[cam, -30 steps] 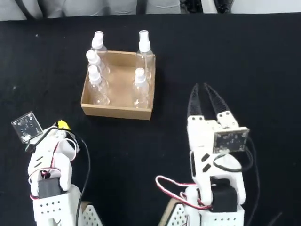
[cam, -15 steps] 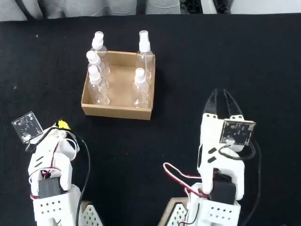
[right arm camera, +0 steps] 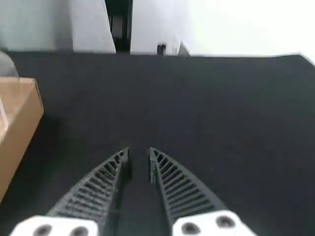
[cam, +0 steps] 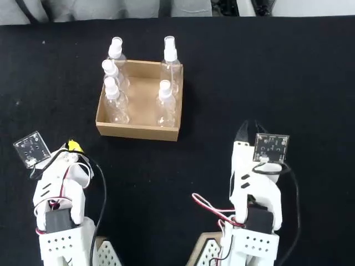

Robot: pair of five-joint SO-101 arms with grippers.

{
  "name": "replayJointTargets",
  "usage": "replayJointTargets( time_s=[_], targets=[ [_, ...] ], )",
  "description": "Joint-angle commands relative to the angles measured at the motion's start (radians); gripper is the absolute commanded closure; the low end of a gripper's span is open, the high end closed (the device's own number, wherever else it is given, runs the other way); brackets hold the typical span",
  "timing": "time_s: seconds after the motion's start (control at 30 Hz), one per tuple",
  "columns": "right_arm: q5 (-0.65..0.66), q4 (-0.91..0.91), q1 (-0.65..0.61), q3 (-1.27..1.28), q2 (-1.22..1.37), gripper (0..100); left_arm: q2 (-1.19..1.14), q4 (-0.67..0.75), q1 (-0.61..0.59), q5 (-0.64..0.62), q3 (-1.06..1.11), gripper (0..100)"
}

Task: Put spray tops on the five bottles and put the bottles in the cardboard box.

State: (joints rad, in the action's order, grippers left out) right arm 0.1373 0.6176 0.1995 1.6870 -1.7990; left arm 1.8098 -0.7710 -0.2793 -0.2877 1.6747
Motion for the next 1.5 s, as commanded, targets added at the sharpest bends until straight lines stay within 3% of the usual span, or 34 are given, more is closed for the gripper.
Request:
replayJointTargets(
  time_s=[0.0,0.3,0.73,0.97,1.07,1.23,1.47],
  targets=[
    [-0.005,0.094,0.02,-0.004,-0.094,98.6,0.012,0.021,0.005,0.012,0.025,97],
    [-0.006,0.414,0.02,-0.004,-0.094,98.7,0.012,0.021,0.005,0.012,0.025,97],
    [0.0,0.692,0.028,-0.004,-0.094,98.7,0.006,0.014,0.01,0.014,0.025,97],
    [0.0,0.687,0.028,-0.004,-0.094,98.7,0.005,-0.018,0.012,0.02,0.025,97],
    [0.0,0.687,0.028,-0.004,-0.094,98.7,0.005,-0.058,0.013,0.097,0.025,97],
    [0.0,0.687,0.028,-0.004,-0.094,98.7,0.005,-0.209,0.013,0.195,0.025,97],
    [0.0,0.687,0.028,-0.004,-0.094,98.7,0.005,-0.347,0.013,0.221,0.025,97]
  ],
)
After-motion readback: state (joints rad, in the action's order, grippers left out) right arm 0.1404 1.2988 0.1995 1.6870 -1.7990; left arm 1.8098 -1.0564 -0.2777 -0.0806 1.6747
